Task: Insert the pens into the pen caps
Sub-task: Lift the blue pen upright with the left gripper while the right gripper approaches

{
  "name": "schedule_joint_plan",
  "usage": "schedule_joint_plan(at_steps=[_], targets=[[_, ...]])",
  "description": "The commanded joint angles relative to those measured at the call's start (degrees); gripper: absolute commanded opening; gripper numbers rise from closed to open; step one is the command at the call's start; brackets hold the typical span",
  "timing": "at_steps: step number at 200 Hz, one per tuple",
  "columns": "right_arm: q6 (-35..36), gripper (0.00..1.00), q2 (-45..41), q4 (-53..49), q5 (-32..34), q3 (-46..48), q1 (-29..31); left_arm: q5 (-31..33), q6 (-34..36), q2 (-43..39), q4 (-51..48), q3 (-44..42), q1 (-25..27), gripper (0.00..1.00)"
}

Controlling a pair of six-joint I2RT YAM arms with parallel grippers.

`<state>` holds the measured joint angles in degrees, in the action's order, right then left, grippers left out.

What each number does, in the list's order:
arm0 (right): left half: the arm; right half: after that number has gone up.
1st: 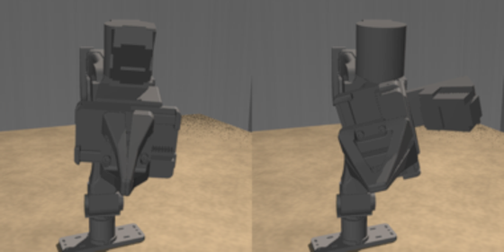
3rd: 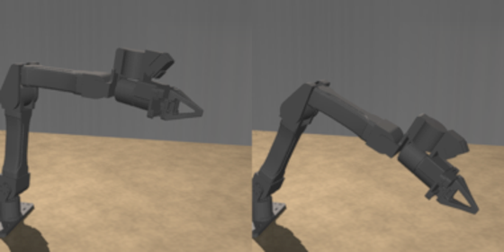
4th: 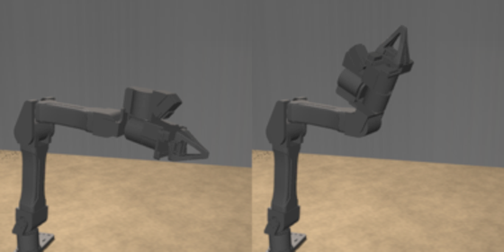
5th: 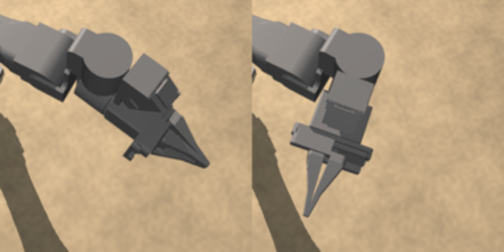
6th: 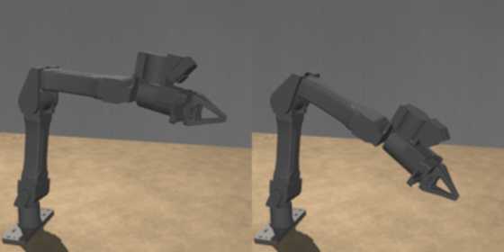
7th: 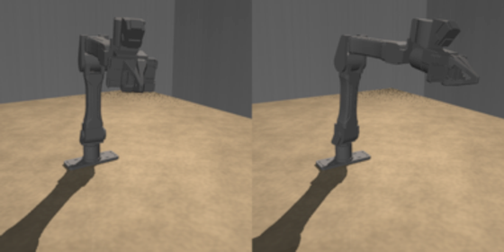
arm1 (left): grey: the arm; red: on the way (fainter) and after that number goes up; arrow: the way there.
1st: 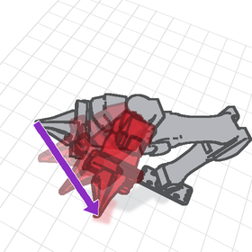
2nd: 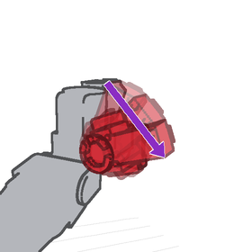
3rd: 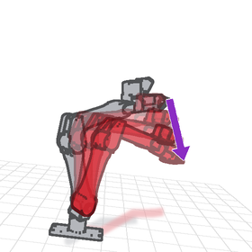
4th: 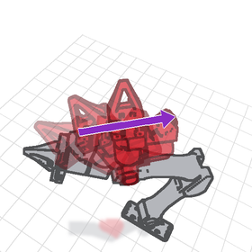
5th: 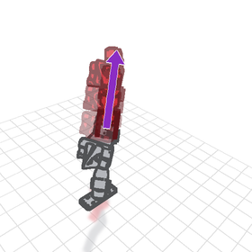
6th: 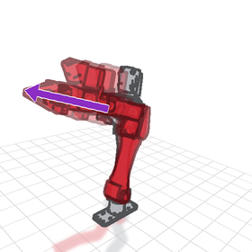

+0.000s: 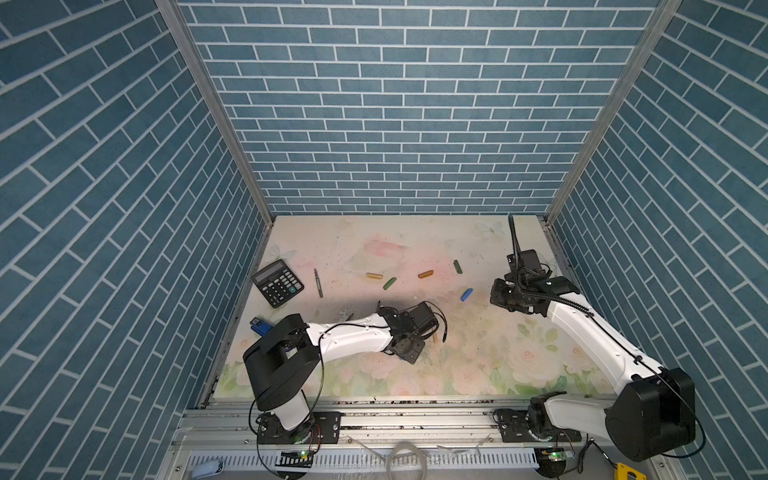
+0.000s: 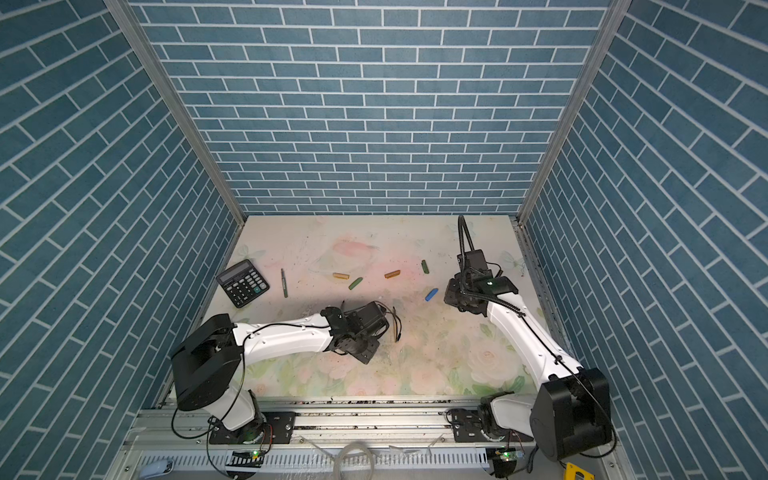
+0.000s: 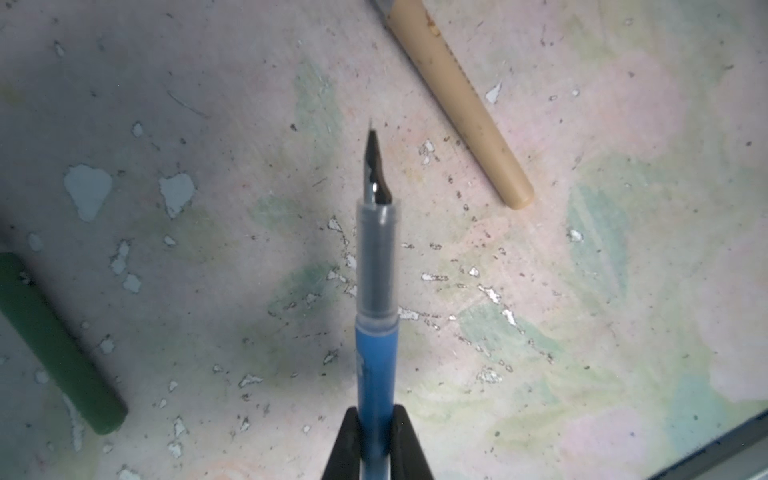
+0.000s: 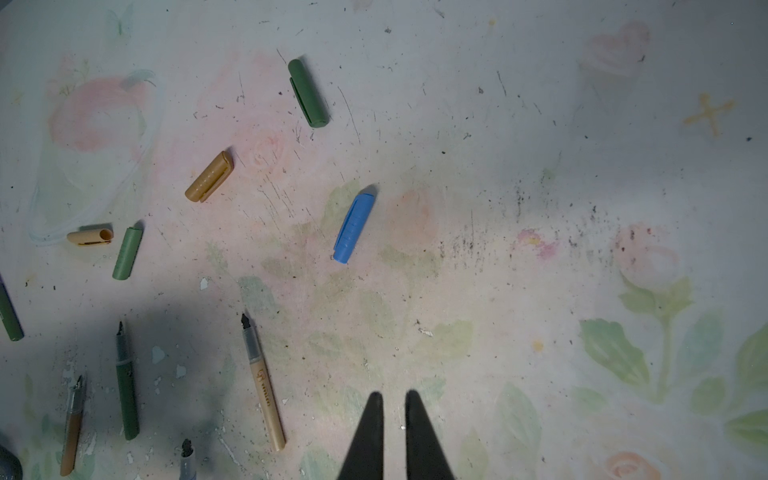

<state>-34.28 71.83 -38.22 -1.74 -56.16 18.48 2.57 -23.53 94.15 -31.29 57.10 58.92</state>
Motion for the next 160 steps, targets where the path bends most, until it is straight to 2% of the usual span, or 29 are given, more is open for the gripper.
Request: schedule_joint_plan(at_steps=[1, 31, 77, 124, 160], targets=[[-1.58, 0.14, -0.05, 1.07, 0.58, -0.01, 0.24, 1.88, 0.71, -3.59, 3.4, -2.49, 0.22, 0.0], [-0.69, 0.14, 0.34, 2.31, 0.27, 0.08, 0.24, 3.19, 3.19, -7.9, 8.71, -5.46, 0.23, 0.0], [0.57, 0.14, -1.34, 5.69, -1.77, 1.26, 0.15, 8.18, 10.13, -10.09, 12.2, -4.15, 0.05, 0.0], [2.26, 0.16, -1.43, 4.5, -1.23, -0.97, 0.11, 8.22, 12.85, -10.38, 10.88, 2.1, -1.13, 0.0], [3.3, 0.18, -2.05, 4.57, -0.47, -3.11, 0.16, 5.37, 17.21, -10.22, 10.14, 9.12, -2.99, 0.0]])
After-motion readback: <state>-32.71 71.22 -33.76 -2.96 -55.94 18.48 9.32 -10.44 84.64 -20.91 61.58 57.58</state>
